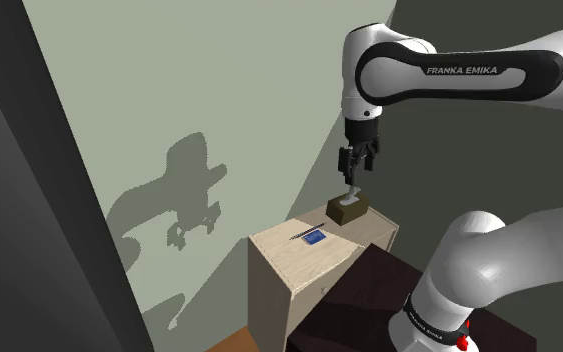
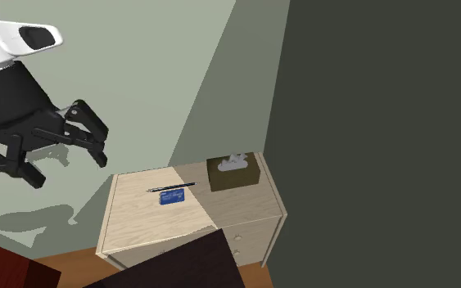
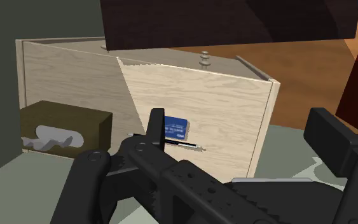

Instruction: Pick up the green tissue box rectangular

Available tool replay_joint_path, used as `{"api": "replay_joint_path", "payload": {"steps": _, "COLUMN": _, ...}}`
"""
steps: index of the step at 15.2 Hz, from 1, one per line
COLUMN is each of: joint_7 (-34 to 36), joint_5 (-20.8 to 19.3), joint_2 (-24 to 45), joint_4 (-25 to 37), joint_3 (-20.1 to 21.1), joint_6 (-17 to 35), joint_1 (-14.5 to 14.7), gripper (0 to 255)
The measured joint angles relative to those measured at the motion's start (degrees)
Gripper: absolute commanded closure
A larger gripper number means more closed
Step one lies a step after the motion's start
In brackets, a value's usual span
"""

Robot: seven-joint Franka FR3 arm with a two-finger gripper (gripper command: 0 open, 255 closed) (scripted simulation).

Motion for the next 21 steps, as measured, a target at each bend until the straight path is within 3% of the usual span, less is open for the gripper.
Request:
{"api": "replay_joint_path", "payload": {"steps": 4, "joint_7": -0.22, "joint_5": -0.44, "joint_2": 0.73, "joint_4": -1.95, "joint_3": -2.36, "joint_6": 4.41, "joint_1": -1.52, "gripper": 0}}
{"api": "replay_joint_path", "payload": {"steps": 14, "joint_7": -2.52, "joint_5": -0.23, "joint_2": 9.31, "joint_4": -7.89, "joint_3": -14.00, "joint_6": 27.15, "joint_1": -7.62, "gripper": 0}}
{"api": "replay_joint_path", "payload": {"steps": 21, "joint_7": -7.66, "joint_5": 5.20, "joint_2": 19.73, "joint_4": -8.09, "joint_3": -23.39, "joint_6": 42.51, "joint_1": -8.83, "gripper": 0}}
